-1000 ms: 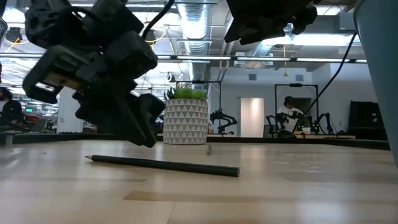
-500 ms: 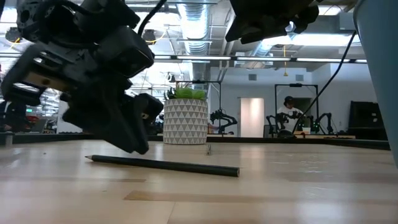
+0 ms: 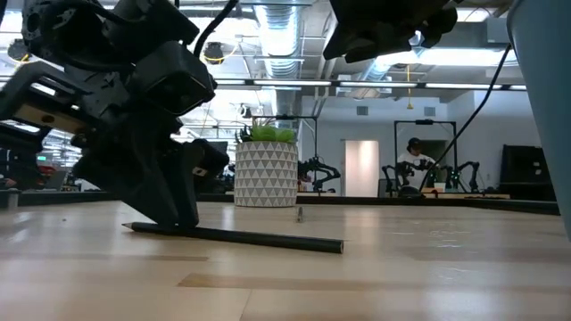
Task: Sort pens & pencils
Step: Put the black pencil into the blue bin
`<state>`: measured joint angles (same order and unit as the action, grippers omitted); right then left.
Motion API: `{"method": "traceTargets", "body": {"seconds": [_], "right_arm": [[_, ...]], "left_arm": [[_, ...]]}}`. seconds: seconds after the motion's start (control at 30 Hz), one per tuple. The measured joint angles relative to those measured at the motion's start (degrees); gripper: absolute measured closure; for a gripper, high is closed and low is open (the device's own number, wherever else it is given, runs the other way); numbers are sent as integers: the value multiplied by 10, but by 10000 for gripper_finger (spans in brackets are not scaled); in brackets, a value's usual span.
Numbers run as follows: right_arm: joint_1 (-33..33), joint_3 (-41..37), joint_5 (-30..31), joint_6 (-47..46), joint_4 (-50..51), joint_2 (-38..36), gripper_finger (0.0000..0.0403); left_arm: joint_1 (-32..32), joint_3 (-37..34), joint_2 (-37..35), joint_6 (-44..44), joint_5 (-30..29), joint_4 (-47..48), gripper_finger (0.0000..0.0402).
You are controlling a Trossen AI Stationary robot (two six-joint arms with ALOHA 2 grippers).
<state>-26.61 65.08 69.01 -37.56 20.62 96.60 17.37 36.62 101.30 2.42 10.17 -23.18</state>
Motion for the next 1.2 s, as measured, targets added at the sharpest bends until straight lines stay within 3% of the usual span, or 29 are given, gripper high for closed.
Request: {"method": "traceTargets", "body": {"seconds": [0.73, 1.2], "right_arm": [[0, 0, -1, 0, 0, 0, 175], [0, 0, -1, 0, -1, 0, 175]], "left_arm": [[0, 1, 0, 27, -31, 29, 319], [-2, 1, 47, 28, -16, -43, 319]]}}
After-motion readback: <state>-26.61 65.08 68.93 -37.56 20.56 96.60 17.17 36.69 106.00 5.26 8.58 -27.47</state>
